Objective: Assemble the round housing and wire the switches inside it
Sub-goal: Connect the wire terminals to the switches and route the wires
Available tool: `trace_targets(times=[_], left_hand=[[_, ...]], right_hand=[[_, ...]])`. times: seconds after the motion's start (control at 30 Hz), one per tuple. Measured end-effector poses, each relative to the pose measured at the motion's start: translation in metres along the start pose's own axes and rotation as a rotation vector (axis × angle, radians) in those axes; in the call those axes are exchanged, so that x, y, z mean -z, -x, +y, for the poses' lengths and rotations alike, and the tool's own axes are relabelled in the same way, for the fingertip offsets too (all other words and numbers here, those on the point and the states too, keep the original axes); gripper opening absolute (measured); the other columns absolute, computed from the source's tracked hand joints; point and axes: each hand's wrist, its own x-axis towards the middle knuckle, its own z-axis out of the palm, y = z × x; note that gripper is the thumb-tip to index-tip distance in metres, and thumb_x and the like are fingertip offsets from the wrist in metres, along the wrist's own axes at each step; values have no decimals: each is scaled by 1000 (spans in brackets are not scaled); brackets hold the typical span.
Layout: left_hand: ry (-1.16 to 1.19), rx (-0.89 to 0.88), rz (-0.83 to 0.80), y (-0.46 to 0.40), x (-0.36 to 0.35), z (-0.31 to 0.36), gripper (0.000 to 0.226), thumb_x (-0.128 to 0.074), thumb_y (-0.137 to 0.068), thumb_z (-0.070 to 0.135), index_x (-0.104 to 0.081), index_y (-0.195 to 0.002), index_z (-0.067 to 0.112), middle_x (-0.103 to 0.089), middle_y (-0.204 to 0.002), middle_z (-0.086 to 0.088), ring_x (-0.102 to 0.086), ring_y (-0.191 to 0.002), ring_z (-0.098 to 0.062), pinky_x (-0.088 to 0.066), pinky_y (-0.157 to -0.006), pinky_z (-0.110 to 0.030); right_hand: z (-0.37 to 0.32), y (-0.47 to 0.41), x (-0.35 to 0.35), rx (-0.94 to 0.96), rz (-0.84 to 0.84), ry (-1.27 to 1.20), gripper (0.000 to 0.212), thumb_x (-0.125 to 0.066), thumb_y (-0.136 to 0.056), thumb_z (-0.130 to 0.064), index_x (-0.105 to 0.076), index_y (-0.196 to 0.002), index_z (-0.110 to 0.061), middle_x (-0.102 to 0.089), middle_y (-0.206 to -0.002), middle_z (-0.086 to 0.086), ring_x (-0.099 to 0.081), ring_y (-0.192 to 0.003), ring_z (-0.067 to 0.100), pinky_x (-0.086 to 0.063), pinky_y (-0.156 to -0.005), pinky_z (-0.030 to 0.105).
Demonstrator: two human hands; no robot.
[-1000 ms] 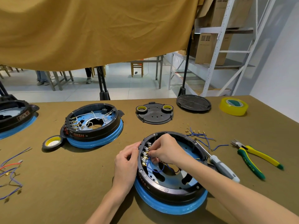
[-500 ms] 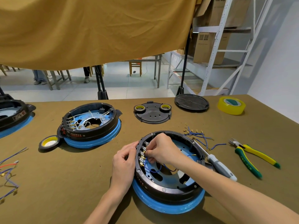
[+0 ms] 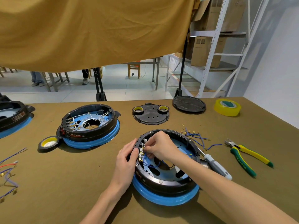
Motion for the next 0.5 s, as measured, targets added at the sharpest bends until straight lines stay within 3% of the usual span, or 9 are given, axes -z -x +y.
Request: trace_targets(times=[0.13, 0.3, 0.4, 0.5], left_hand=[[-38, 7, -39, 0, 1, 1, 48, -44, -108, 37, -42, -155, 27, -45, -157, 11, -36, -147, -4, -30, -124, -43], [-32, -10, 86, 3, 1, -3, 42, -53, -105, 33, -55, -146, 23, -60, -145, 7, -50, -137, -6, -41, -118, -41], [-29, -10, 89, 2, 1, -3, 40, -53, -105, 33, -57, -144, 24, -62, -142, 6, -52, -135, -8, -44, -115, -44], [-49, -15, 88, 2, -1, -2, 41, -52, -105, 34, -57, -144, 24, -62, -142, 6, -53, -134, -8, -45, -115, -44]], right_hand=[[0, 0, 6, 54, -15, 38, 9, -73, -94, -11, -74, -98, -4, -76, -74, 9, -72, -62, 13, -61, -66, 24], [-1, 8, 11, 106, -84, 145, 22, -75, -93, -20, -65, -112, -17, -77, -83, 1, -72, -68, 5, -59, -70, 25], [-1, 9, 11, 80, -61, 169, 23, -77, -91, -20, -66, -111, -16, -75, -91, 2, -71, -79, 13, -61, -79, 36], [1, 8, 15, 89, -14, 161, 15, -76, -90, -19, -67, -101, -14, -72, -89, 0, -68, -80, 13, -59, -77, 33]])
